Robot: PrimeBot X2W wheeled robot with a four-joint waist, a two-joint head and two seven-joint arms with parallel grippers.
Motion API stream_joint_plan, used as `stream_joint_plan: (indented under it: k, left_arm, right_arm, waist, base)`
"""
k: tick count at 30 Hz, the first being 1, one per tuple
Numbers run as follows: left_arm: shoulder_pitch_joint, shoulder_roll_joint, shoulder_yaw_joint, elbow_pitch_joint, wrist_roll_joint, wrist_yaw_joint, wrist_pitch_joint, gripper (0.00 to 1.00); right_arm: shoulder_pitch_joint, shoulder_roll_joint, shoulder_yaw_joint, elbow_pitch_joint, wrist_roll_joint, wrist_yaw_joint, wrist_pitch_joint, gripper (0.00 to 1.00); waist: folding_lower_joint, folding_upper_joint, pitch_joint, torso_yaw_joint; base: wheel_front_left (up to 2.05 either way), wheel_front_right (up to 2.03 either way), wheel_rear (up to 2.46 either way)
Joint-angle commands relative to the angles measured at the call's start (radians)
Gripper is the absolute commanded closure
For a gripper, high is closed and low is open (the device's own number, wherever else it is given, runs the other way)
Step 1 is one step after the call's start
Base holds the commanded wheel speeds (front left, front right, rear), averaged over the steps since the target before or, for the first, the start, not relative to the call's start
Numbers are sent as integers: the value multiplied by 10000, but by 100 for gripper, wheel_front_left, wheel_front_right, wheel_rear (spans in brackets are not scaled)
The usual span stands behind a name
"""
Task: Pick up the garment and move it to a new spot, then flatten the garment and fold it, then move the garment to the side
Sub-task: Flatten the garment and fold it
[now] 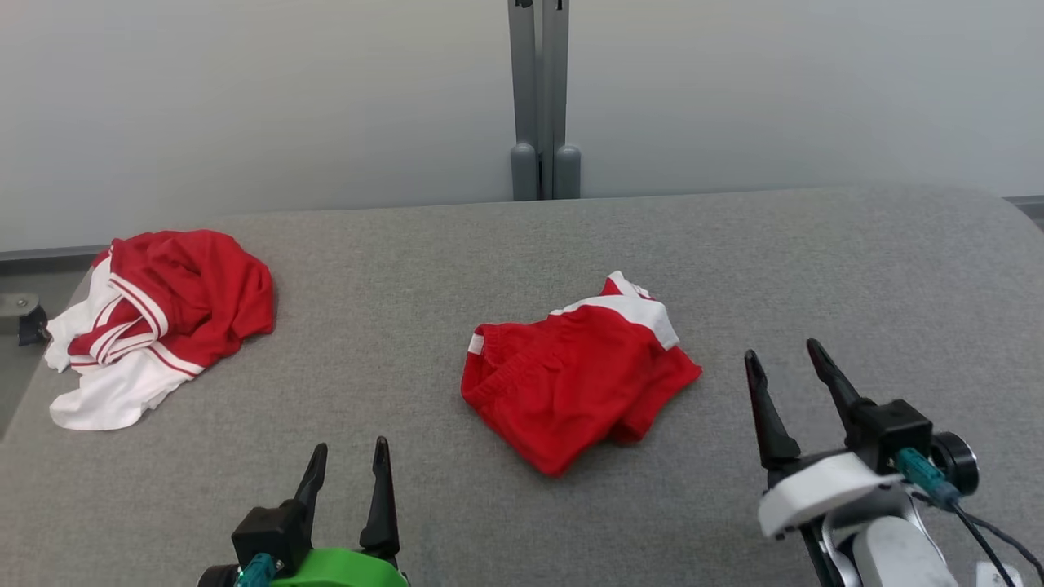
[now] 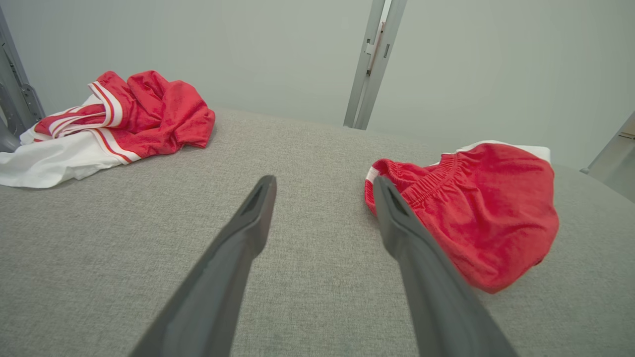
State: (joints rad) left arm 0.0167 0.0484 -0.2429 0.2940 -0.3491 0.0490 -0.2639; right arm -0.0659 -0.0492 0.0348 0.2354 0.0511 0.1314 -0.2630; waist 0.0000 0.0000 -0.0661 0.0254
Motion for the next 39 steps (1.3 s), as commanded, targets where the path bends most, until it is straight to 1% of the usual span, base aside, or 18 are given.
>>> stream_joint_plan:
  k: [1, 3, 7, 9, 13, 17, 24, 25, 26, 27, 28, 29, 30, 32, 36, 39]
  left_arm:
    - [-206, 37, -64, -54, 137, 23, -10, 0]
    - [-284, 37, -176, -68, 144, 4, -10, 0]
    - [-446, 37, -413, -69, 119, 0, -10, 0]
    - [-526, 40, -529, -57, 105, 7, -10, 0]
    - [-687, 39, -652, -43, 101, 6, -10, 0]
    - [-771, 39, -651, -76, 75, 47, -10, 0]
    - [-818, 37, -585, -73, 97, 66, -10, 0]
    - [-824, 37, -583, -79, 102, 64, -10, 0]
    - [-827, 37, -584, -89, 109, 68, -10, 0]
    - [-825, 37, -586, -94, 116, 71, -10, 0]
    - [-825, 37, -584, -94, 124, 82, -10, 0]
    - [-827, 37, -585, -94, 127, 89, -10, 0]
    - [-829, 37, -607, -79, 138, 98, -10, 0]
    - [-825, 37, -609, -58, 139, 96, -10, 0]
    - [-773, 38, -598, -19, 150, 90, -10, 0]
    - [-709, 37, -605, 25, 181, 58, -10, 0]
  right_arm:
    - [-500, -25, 125, 487, -28, -14, 147, 0]
    - [-1275, -152, 396, 1192, -37, -14, 556, 0]
    - [-2551, -607, 813, 2461, 513, -15, 1272, 0]
    - [-3063, -897, 1100, 3016, 917, -14, 1560, 0]
    - [-3866, -1494, 2018, 4003, 2030, -14, 2236, 0]
    - [-4376, -2030, 3040, 4497, 3151, -14, 2676, 0]
    - [-4813, -2586, 4642, 4935, 4521, -14, 3285, 0]
    - [-4850, -2631, 4833, 4951, 4640, -14, 3297, 16]
    - [-4902, -2687, 5006, 4985, 4791, -14, 3253, 43]
    - [-4927, -2711, 5166, 5005, 4909, -14, 3223, 64]
    - [-4959, -2724, 5378, 5020, 5074, -14, 3186, 95]
    - [-4974, -2737, 5483, 5020, 5148, -14, 3153, 100]
    - [-5073, -2834, 5840, 5000, 5306, -14, 2919, 100]
    - [-5192, -2854, 6117, 4949, 5356, -14, 2636, 100]
    - [-5323, -2684, 6683, 4593, 5487, -14, 2145, 100]
    - [-5342, -2501, 7278, 4032, 5647, -14, 1847, 100]
  waist:
    - [0, 0, 220, 316]
    - [0, 0, 354, 579]
    - [0, 0, 630, 1199]
    - [0, 0, 792, 1524]
    - [0, 0, 1094, 2035]
    - [0, 0, 1236, 2341]
    - [0, 0, 1298, 2406]
    - [0, 0, 1302, 2396]
    - [0, 0, 1309, 2380]
    - [0, 0, 1310, 2363]
    - [0, 0, 1307, 2334]
    - [0, 0, 1306, 2319]
    - [0, 0, 1295, 2279]
    - [0, 0, 1267, 2243]
    - [0, 0, 1170, 2177]
    - [0, 0, 1062, 2154]
  base:
    - [0, 0, 0]
    - [0, 0, 0]
    - [0, 0, 0]
    - [0, 0, 0]
    - [0, 0, 0]
    - [0, 0, 0]
    - [0, 0, 0]
    - [0, 0, 0]
    - [0, 0, 0]
    - [0, 0, 0]
    - [0, 0, 0]
    - [0, 0, 0]
    - [0, 0, 0]
    - [0, 0, 0]
    - [0, 0, 0]
    - [0, 0, 0]
